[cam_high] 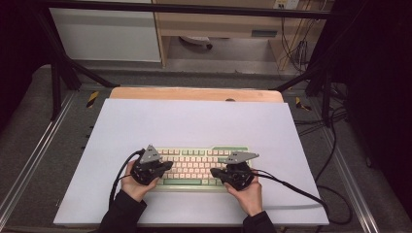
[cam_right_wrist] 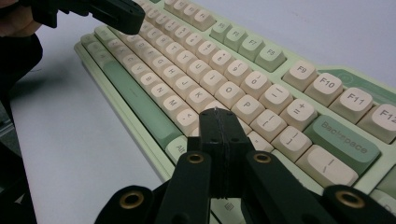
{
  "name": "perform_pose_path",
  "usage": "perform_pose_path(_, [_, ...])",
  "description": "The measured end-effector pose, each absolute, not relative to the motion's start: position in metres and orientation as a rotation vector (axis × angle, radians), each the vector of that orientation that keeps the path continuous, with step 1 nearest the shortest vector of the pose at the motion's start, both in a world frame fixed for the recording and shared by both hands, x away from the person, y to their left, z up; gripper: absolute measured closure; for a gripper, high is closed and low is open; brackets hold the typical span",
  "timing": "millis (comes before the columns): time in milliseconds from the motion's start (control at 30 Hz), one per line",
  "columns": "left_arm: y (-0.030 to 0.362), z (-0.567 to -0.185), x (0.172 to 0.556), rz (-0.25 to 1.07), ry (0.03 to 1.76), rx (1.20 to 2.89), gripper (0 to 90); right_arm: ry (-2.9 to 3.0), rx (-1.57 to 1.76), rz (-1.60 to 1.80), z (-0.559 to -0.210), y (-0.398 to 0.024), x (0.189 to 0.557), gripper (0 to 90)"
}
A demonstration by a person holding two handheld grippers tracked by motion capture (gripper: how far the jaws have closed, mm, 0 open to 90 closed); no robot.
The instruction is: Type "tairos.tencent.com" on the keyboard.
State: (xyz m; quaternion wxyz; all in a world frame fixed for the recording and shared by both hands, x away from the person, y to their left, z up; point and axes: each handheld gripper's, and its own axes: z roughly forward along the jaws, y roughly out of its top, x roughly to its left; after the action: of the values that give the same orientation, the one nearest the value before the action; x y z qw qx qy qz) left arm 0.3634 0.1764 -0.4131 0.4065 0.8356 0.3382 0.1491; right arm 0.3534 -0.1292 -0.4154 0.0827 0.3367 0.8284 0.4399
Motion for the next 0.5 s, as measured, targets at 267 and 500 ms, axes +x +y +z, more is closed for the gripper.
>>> perform_pose_path(267, [0.190,-0.413,0.358,0.374,0.871,2.096,89.9,2.474,1.011,1.321,-0.415,-0.128,0.355,90.0])
perform_pose_path(500, [0.202,-0.414,0.353,0.377,0.891,2.091,89.9,2.478,1.016,1.320,-0.415,-0.126,0.357,90.0])
